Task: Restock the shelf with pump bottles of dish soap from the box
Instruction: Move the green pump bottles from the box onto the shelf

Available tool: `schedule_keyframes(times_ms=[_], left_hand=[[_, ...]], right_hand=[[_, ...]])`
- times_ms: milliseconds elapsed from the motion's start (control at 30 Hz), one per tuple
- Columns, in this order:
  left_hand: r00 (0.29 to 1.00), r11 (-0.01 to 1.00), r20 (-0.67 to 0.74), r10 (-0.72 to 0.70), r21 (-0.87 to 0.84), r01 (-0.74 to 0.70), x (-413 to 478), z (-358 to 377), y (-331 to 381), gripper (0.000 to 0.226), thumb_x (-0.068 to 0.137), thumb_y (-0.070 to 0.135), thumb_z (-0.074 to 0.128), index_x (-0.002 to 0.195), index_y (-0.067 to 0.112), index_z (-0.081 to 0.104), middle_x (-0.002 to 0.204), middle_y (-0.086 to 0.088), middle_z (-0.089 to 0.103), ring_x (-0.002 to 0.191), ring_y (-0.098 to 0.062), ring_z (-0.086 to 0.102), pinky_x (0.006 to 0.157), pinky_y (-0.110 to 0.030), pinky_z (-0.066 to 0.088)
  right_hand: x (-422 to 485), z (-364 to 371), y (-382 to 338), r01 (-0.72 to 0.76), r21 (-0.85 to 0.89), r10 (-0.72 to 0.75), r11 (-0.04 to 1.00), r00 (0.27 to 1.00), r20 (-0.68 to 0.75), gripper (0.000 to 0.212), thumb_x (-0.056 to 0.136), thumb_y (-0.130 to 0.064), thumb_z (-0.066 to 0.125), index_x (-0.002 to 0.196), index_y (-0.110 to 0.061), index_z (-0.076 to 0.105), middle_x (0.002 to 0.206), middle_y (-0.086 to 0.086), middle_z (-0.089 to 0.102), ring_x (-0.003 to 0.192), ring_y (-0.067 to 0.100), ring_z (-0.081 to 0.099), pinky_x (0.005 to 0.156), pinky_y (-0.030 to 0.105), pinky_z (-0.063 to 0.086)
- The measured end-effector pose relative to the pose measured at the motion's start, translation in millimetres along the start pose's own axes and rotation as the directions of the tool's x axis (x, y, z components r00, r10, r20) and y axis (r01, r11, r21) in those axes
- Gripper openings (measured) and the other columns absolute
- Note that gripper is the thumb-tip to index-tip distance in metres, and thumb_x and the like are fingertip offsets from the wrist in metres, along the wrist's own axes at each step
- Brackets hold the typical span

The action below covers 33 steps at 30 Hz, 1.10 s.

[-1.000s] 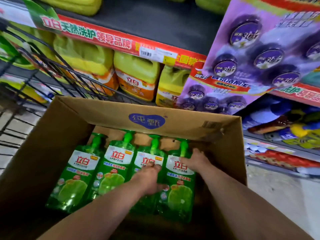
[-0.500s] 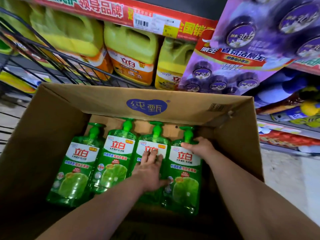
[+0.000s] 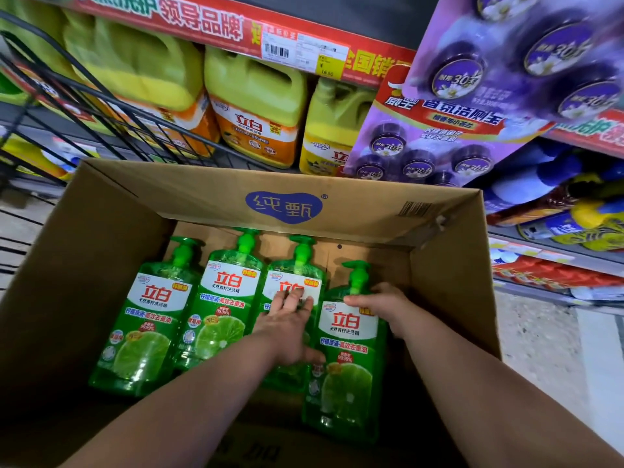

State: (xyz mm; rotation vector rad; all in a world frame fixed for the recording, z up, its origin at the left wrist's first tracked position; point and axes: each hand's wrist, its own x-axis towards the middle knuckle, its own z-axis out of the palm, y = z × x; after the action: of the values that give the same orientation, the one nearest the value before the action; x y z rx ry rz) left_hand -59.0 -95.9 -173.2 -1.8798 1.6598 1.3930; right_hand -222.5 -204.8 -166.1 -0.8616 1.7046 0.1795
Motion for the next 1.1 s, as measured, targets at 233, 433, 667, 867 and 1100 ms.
schedule_keyframes(times_ms=[233,433,667,867,1100], left_hand=[[0.996,0.987,-0.081,0.033,-0.153,-0.045,-5,4,-4,0.105,0.07,0.068,0.061,0.15,0.027,0.005,0.158,0.005,-0.013,0.145,-0.023,-0.016,0.117,-0.051,0.009],[0.995,0.858,-0.095,-0.001,-0.511,-0.048,-22,6,-7,0.102,0.067,0.06,0.07,0.148,0.034,0.014,0.159,-0.001,0.003,0.146,-0.024,0.001,0.117,-0.045,0.009],[0.999,0.678,-0.043,0.015,-0.734,-0.042,-51,0,3,0.106,0.066,0.044,0.079,0.148,0.028,0.014,0.151,-0.003,0.034,0.138,-0.024,0.033,0.115,-0.042,0.027],[0.982,0.471,-0.189,0.013,-0.865,-0.173,-77,-28,12,0.072,0.067,0.015,0.082,0.119,0.028,0.035,0.102,0.01,0.063,0.095,-0.007,0.059,0.089,-0.024,0.043],[0.878,0.46,-0.478,-0.028,-0.786,-0.413,-111,-52,45,0.054,0.059,0.016,0.088,0.093,0.032,0.048,0.101,0.003,0.068,0.086,-0.004,0.065,0.074,-0.02,0.054]], right_hand=[[-37,8,-8,0.224,-0.11,-0.234,0.968,0.968,-0.086,0.084,0.06,-0.025,0.088,0.133,-0.013,0.047,0.128,0.011,0.059,0.094,0.02,0.062,0.078,0.029,0.052],[-77,10,-21,0.387,-0.276,-0.413,0.88,0.91,-0.041,0.08,0.057,-0.036,0.088,0.127,-0.022,0.051,0.123,0.004,0.06,0.106,0.019,0.062,0.091,0.035,0.052],[-117,-7,-33,0.53,-0.094,-0.536,0.843,0.842,-0.055,0.063,0.055,-0.026,0.09,0.107,-0.029,0.054,0.106,0.0,0.069,0.089,0.012,0.068,0.083,0.031,0.056],[-147,-16,-47,0.605,0.15,-0.597,0.782,0.796,-0.099,0.059,0.062,-0.012,0.087,0.111,-0.019,0.054,0.085,-0.007,0.067,0.058,-0.003,0.066,0.05,0.012,0.048],[-188,-42,-59,0.689,0.281,-0.67,0.668,0.721,-0.176,0.051,0.068,-0.012,0.082,0.113,-0.014,0.057,0.091,-0.002,0.071,0.07,0.008,0.069,0.062,0.018,0.054]])
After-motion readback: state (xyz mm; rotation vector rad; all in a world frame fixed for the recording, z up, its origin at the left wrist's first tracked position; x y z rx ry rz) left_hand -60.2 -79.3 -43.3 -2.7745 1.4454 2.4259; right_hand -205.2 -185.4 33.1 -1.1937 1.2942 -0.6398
